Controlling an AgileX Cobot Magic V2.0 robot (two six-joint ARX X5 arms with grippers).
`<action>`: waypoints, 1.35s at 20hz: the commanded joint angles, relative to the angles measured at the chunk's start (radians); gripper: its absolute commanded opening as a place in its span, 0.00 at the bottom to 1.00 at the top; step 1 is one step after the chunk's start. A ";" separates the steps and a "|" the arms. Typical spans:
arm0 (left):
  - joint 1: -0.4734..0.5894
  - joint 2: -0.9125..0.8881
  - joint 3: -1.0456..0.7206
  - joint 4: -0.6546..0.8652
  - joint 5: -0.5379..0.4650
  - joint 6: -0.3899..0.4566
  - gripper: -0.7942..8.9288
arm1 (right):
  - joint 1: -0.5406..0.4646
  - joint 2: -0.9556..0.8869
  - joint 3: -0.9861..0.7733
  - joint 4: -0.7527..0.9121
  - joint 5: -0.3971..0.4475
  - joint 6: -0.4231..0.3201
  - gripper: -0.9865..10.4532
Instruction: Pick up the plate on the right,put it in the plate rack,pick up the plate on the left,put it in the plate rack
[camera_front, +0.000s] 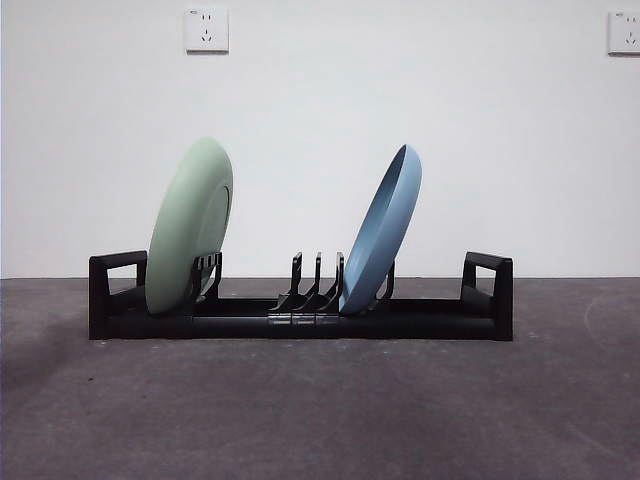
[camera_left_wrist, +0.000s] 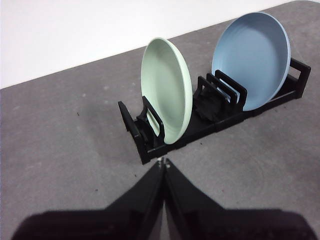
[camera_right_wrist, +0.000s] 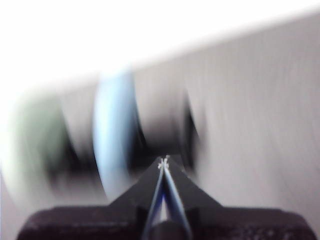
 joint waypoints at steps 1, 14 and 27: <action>0.004 0.000 -0.002 0.000 0.002 -0.005 0.08 | 0.001 0.034 -0.006 0.245 0.017 0.207 0.09; 0.037 -0.001 -0.003 0.024 -0.032 0.037 0.08 | 0.001 0.040 -0.005 0.195 0.082 0.204 0.09; 0.333 -0.101 -0.354 0.500 0.173 0.057 0.08 | 0.001 0.044 -0.005 -0.006 0.083 0.204 0.09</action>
